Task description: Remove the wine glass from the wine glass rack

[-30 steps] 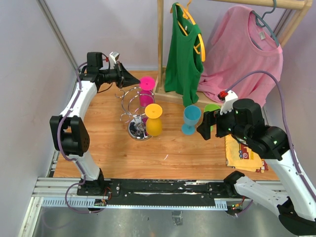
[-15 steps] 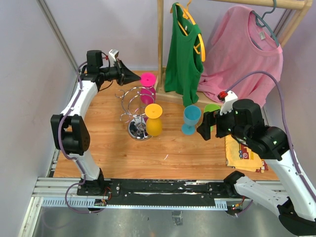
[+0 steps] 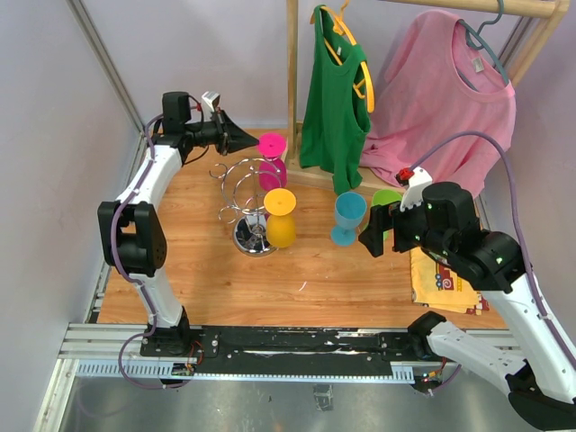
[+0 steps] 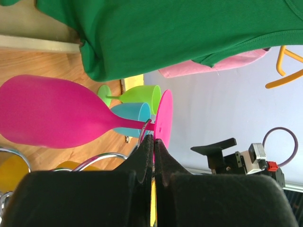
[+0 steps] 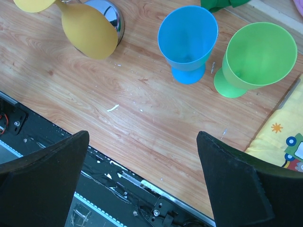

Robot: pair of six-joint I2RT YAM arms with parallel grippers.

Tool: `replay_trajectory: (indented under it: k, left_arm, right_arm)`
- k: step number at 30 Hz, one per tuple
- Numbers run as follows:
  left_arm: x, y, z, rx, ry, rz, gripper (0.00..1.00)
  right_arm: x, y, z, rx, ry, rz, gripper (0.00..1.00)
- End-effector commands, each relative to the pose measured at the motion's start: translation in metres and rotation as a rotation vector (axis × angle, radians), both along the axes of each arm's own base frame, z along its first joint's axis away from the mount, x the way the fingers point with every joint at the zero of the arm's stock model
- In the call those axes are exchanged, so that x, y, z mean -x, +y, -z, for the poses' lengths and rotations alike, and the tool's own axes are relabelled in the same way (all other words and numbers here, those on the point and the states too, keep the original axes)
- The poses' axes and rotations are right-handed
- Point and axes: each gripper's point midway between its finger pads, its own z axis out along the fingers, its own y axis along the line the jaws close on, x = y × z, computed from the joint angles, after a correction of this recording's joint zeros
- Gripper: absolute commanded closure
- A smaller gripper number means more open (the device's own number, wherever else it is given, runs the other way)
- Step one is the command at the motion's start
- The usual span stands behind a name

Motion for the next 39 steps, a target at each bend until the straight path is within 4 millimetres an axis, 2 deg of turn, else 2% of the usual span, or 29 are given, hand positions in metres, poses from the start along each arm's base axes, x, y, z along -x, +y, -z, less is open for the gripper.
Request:
replay_trajectory:
  k: [1, 6, 13, 20, 27, 33, 39]
  left_arm:
    - [-0.001, -0.006, -0.026, 0.034, -0.074, 0.031, 1.00]
    - [-0.005, -0.013, -0.037, 0.052, -0.102, 0.037, 1.00]
    - [-0.011, -0.022, -0.034, 0.064, -0.097, 0.052, 1.00]
    - [-0.021, -0.024, -0.035, 0.056, -0.129, 0.060, 1.00]
    - [-0.027, -0.024, -0.044, 0.045, -0.189, 0.073, 1.00]
    - [-0.029, -0.020, -0.073, 0.030, -0.309, 0.083, 1.00]
    - [-0.017, -0.013, -0.131, -0.037, -0.563, 0.061, 1.00]
  right_arm:
    - [-0.003, 0.001, 0.002, 0.001, -0.010, 0.004, 0.02]
    - [-0.002, 0.001, 0.002, -0.001, -0.010, 0.002, 0.02]
    - [-0.001, -0.001, 0.002, 0.001, -0.011, 0.009, 0.02]
    - [-0.002, 0.000, 0.006, 0.003, 0.000, 0.011, 0.02]
    - [-0.002, 0.001, 0.010, 0.001, 0.007, 0.014, 0.02]
    - [-0.003, 0.001, 0.008, -0.001, 0.003, 0.014, 0.02]
    - [-0.002, -0.002, 0.002, -0.005, -0.021, 0.013, 0.02]
